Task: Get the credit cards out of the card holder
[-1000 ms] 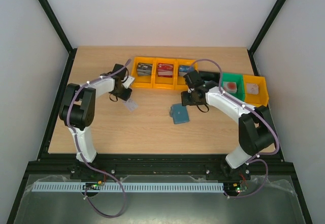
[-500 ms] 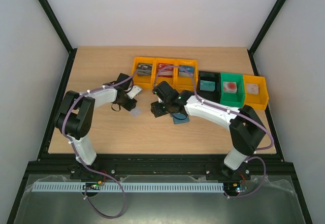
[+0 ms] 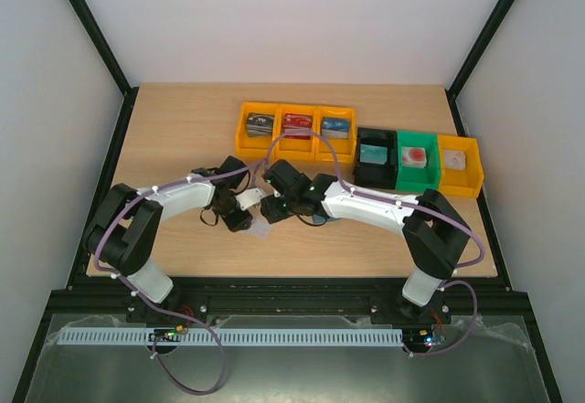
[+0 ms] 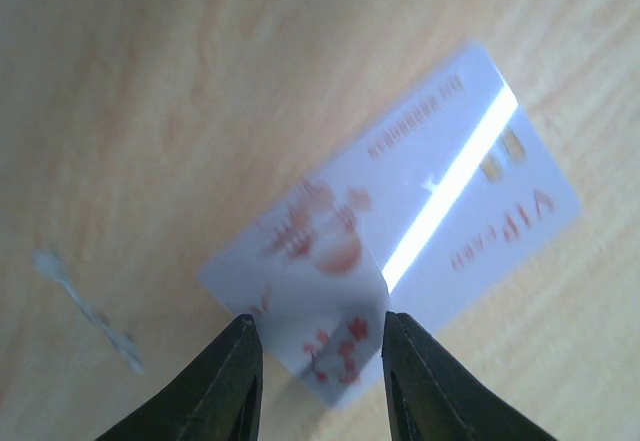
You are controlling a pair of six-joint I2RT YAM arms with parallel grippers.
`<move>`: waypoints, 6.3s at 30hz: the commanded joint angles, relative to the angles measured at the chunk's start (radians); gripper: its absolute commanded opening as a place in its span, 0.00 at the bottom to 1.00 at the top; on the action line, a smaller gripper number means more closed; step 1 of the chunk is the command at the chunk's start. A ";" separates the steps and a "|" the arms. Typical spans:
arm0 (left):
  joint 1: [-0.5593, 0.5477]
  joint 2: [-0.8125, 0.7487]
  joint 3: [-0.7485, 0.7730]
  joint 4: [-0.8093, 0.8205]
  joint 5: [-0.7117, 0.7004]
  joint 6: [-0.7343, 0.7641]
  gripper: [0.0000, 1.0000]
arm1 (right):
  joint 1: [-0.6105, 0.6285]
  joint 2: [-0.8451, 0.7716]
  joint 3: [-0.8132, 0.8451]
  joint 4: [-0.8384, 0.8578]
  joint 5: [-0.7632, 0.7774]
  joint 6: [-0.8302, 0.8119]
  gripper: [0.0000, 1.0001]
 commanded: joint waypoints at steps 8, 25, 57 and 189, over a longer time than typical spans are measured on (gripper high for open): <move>0.219 -0.055 0.087 -0.222 0.173 0.038 0.41 | 0.039 0.013 -0.026 0.087 -0.038 -0.092 0.66; 0.361 -0.003 0.103 -0.160 0.149 -0.119 0.68 | 0.143 0.511 0.452 -0.372 0.055 -0.168 0.99; 0.458 -0.084 0.087 -0.144 0.164 -0.124 0.71 | 0.179 0.142 -0.137 -0.360 -0.077 0.018 0.47; 0.515 -0.189 0.061 -0.124 0.180 -0.102 0.99 | 0.429 0.038 0.018 -0.461 0.227 0.474 0.42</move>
